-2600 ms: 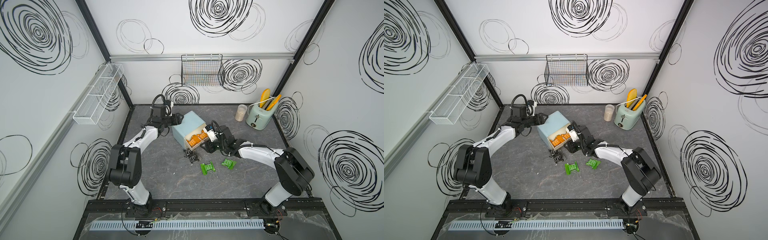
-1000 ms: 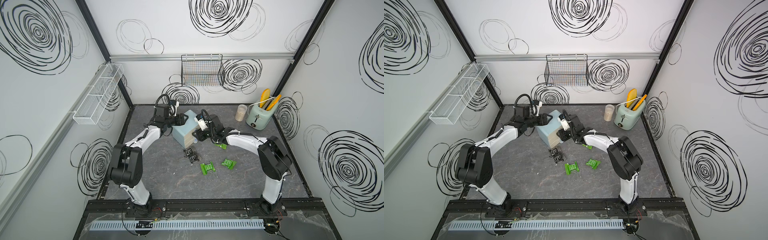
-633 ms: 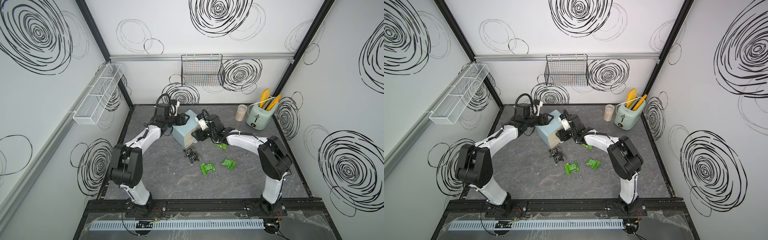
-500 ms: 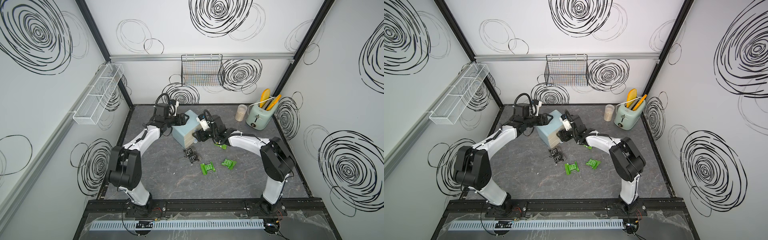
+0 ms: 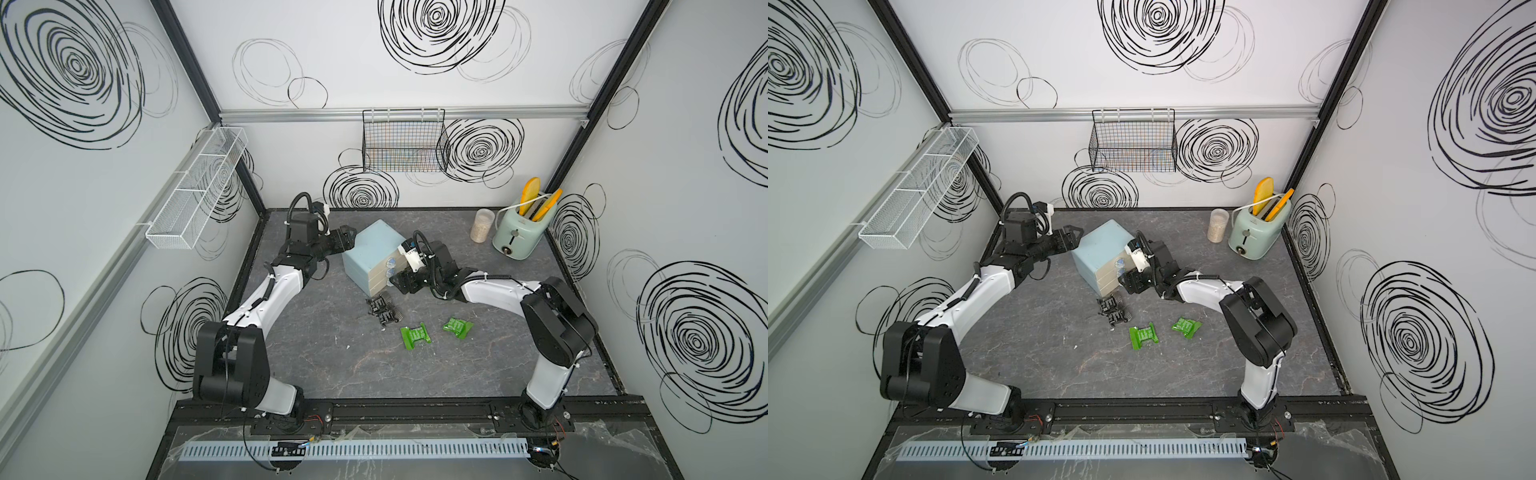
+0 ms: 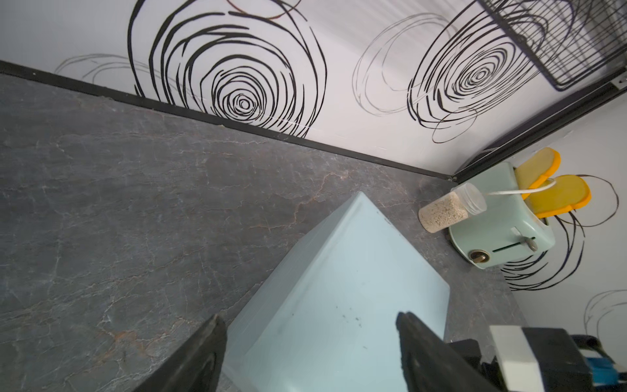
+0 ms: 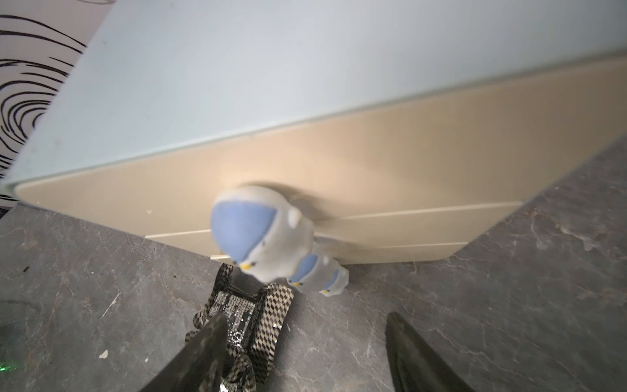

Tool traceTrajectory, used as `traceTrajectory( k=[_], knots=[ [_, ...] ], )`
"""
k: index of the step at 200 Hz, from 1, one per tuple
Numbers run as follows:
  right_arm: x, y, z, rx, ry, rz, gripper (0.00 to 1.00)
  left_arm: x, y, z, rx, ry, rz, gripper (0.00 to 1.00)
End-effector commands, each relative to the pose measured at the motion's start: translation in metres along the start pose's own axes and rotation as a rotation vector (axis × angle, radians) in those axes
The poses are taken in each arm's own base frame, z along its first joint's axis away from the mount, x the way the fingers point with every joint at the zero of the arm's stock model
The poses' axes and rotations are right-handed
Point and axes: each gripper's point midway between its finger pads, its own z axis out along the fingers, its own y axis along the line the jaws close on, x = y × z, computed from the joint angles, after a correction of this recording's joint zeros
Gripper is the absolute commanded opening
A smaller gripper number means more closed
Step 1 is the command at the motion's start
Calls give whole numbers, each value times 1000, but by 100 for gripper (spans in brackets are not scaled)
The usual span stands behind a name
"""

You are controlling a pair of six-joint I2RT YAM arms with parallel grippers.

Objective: Place the cookies into the drawer by color
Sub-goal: Close the drawer in the storage box, then open the drawer in the storage box.

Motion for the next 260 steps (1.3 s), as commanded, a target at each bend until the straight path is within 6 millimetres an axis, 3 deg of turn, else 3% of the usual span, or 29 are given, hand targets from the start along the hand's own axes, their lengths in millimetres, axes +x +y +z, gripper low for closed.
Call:
traceTrajectory(
  k=[1, 67, 112, 200, 260],
  knots=[
    [-9, 4, 6, -38, -35, -18, 75, -7, 5, 8, 23, -43, -42, 84],
    [-11, 0, 27, -45, -29, -23, 67, 5, 8, 27, 57, 1, -63, 83],
    [-15, -9, 38, -24, -31, -30, 62, 9, 10, 32, 60, 14, -69, 73],
    [-21, -14, 45, -55, -41, -54, 36, 13, 10, 32, 65, 24, -80, 67],
    [-19, -11, 33, -53, -58, -56, 26, 13, 10, 32, 64, 26, -78, 67]
  ],
)
